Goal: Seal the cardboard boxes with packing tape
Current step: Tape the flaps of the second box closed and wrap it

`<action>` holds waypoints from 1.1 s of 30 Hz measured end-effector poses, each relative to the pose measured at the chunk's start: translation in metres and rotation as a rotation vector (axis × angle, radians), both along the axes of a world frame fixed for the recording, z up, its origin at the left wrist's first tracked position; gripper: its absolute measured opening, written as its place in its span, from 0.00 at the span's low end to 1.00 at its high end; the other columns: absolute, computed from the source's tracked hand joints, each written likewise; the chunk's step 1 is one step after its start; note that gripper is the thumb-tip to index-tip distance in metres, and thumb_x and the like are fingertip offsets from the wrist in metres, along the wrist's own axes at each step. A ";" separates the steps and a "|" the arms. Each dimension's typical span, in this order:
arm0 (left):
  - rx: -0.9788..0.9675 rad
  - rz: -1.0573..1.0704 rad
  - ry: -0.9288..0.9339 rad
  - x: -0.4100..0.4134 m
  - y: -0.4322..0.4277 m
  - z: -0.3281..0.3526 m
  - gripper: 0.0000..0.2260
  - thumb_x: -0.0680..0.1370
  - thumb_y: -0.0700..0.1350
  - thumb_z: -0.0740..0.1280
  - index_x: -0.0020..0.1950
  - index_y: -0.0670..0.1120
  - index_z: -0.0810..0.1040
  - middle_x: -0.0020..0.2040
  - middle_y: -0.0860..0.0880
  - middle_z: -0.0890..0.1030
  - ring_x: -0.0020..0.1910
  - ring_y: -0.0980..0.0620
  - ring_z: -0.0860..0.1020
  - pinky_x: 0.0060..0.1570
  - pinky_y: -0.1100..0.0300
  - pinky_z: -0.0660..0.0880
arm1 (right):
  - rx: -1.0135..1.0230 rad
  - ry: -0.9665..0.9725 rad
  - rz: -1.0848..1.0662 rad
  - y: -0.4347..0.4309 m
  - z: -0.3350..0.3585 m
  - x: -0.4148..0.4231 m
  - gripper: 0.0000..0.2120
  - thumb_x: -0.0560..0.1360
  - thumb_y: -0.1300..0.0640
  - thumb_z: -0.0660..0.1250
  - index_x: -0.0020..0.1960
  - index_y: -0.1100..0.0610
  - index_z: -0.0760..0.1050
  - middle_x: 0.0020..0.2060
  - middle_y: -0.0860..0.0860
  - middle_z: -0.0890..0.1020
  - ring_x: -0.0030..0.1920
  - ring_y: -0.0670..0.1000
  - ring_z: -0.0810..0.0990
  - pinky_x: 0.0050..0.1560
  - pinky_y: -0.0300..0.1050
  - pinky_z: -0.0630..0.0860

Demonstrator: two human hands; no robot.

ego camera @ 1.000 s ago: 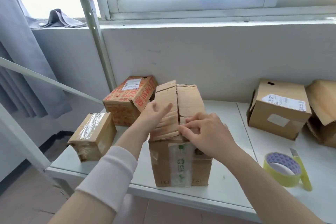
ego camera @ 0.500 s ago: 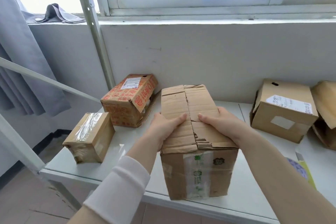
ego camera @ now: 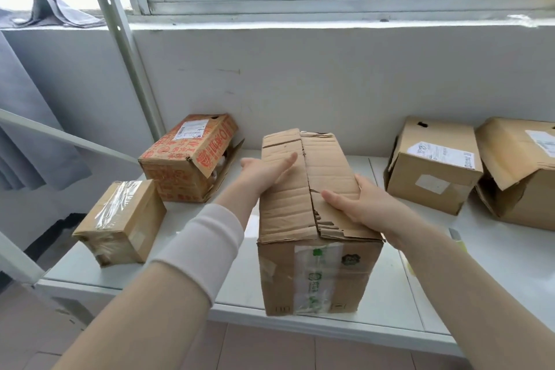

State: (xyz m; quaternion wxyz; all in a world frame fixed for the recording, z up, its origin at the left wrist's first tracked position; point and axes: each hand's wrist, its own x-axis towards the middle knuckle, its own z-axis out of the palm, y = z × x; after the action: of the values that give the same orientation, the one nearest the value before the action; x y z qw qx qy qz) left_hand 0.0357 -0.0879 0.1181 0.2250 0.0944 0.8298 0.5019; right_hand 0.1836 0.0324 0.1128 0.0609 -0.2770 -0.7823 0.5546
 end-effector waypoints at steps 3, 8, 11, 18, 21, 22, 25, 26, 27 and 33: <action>0.001 -0.027 0.065 -0.005 0.011 -0.003 0.34 0.72 0.57 0.72 0.70 0.40 0.67 0.69 0.44 0.71 0.66 0.45 0.72 0.65 0.53 0.70 | 0.079 0.003 -0.040 -0.002 -0.005 0.003 0.36 0.68 0.44 0.73 0.69 0.53 0.62 0.58 0.49 0.76 0.53 0.49 0.77 0.50 0.43 0.74; -0.077 0.020 0.148 -0.012 0.013 -0.017 0.31 0.70 0.56 0.74 0.66 0.40 0.72 0.63 0.44 0.77 0.61 0.45 0.75 0.57 0.58 0.71 | 0.164 -0.011 -0.059 -0.002 -0.012 -0.005 0.36 0.68 0.47 0.74 0.68 0.55 0.60 0.60 0.52 0.76 0.57 0.53 0.76 0.60 0.50 0.73; -0.124 0.012 0.209 -0.009 0.014 -0.013 0.34 0.70 0.58 0.73 0.68 0.39 0.69 0.65 0.43 0.75 0.64 0.44 0.73 0.62 0.54 0.70 | 0.143 -0.002 -0.046 -0.001 -0.011 -0.004 0.35 0.68 0.46 0.73 0.68 0.54 0.60 0.60 0.51 0.76 0.58 0.52 0.76 0.61 0.51 0.73; -0.264 -0.158 0.850 0.071 0.031 0.022 0.26 0.79 0.50 0.63 0.74 0.43 0.61 0.75 0.39 0.58 0.76 0.41 0.52 0.74 0.53 0.48 | 0.039 0.103 -0.260 0.040 -0.027 0.056 0.27 0.78 0.43 0.59 0.71 0.57 0.64 0.65 0.50 0.72 0.62 0.50 0.71 0.62 0.48 0.69; 0.057 -0.341 1.011 0.147 0.046 0.030 0.16 0.79 0.46 0.63 0.67 0.47 0.71 0.68 0.48 0.72 0.70 0.51 0.65 0.65 0.63 0.59 | 0.163 0.081 -0.553 0.077 -0.054 0.113 0.19 0.77 0.49 0.63 0.63 0.58 0.72 0.59 0.53 0.77 0.55 0.51 0.74 0.57 0.46 0.69; 0.133 -0.415 1.023 0.171 0.051 0.027 0.13 0.79 0.46 0.63 0.64 0.48 0.73 0.64 0.51 0.75 0.65 0.53 0.70 0.59 0.65 0.62 | 0.189 0.048 -0.612 0.089 -0.064 0.130 0.18 0.77 0.50 0.64 0.62 0.59 0.73 0.59 0.54 0.78 0.56 0.53 0.75 0.56 0.47 0.70; 0.148 -0.655 0.914 0.219 0.081 -0.010 0.10 0.79 0.46 0.63 0.60 0.48 0.75 0.57 0.53 0.78 0.56 0.54 0.74 0.53 0.64 0.68 | 0.233 -0.055 -0.656 0.116 -0.089 0.170 0.17 0.76 0.51 0.65 0.60 0.60 0.74 0.58 0.55 0.78 0.57 0.55 0.76 0.57 0.49 0.71; 0.094 -0.696 0.908 0.226 0.093 -0.030 0.10 0.78 0.47 0.64 0.59 0.48 0.76 0.56 0.53 0.79 0.55 0.53 0.75 0.53 0.63 0.69 | 0.234 -0.090 -0.634 0.123 -0.096 0.177 0.18 0.76 0.50 0.65 0.61 0.60 0.74 0.58 0.55 0.78 0.57 0.54 0.76 0.57 0.49 0.71; 0.034 -0.696 0.948 0.228 0.104 -0.050 0.10 0.76 0.47 0.67 0.57 0.47 0.77 0.53 0.52 0.80 0.53 0.52 0.76 0.51 0.63 0.69 | 0.233 -0.115 -0.601 0.128 -0.103 0.181 0.18 0.76 0.50 0.65 0.61 0.60 0.74 0.59 0.55 0.78 0.57 0.54 0.76 0.58 0.48 0.71; -0.225 -0.650 1.058 0.207 0.159 -0.140 0.22 0.51 0.56 0.82 0.37 0.48 0.80 0.31 0.52 0.79 0.30 0.50 0.78 0.33 0.64 0.75 | 0.240 -0.120 -0.488 0.155 -0.135 0.163 0.18 0.76 0.51 0.65 0.62 0.59 0.75 0.59 0.53 0.79 0.56 0.51 0.77 0.57 0.43 0.71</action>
State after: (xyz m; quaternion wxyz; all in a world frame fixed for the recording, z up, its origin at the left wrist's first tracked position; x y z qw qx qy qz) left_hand 0.2430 0.0713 -0.0218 -0.0664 0.5527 0.8055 0.2031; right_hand 0.3470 0.1879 -0.0222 0.1786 -0.4802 -0.7549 0.4095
